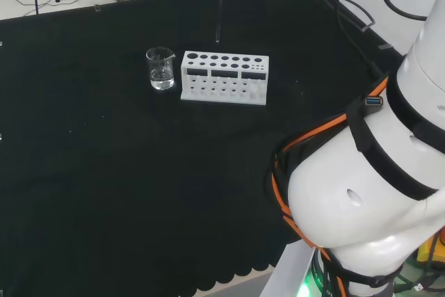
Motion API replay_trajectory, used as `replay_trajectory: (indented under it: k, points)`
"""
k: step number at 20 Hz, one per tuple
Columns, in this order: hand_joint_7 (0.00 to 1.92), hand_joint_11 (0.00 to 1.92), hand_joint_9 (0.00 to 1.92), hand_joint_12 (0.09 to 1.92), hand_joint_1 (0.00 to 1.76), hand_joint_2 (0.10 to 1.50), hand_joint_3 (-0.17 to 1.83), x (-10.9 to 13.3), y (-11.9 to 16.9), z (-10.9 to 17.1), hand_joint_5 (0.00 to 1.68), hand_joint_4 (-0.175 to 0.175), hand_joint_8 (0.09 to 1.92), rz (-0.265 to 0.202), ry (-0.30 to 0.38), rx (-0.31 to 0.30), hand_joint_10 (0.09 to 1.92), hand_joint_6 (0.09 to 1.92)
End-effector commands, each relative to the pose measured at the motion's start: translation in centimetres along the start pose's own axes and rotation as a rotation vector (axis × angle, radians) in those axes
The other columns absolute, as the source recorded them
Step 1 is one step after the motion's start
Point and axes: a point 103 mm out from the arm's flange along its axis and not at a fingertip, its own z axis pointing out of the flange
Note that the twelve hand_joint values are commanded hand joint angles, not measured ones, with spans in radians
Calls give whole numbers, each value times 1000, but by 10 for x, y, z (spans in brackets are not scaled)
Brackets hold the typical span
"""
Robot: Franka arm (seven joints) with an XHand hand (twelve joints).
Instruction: Stir in the beaker to the left of the white test tube rack with the glass rod.
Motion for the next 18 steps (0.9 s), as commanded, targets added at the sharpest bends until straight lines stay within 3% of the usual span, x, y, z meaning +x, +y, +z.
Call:
replay_trajectory:
  k: [1, 9, 18]
  points:
    - [1217, 1320, 1719, 826, 1310, 1099, -175, 2, 1, 2, 1315, -175, 946, -2, -10, 8, 664, 136]
    - [1217, 1319, 1719, 827, 1310, 1099, -175, 9, 12, 1, 1317, -175, 946, -17, -5, 10, 663, 132]
    - [1216, 1319, 1722, 827, 1310, 1099, -175, 51, 46, -5, 1319, -175, 948, -138, 34, -11, 665, 127]
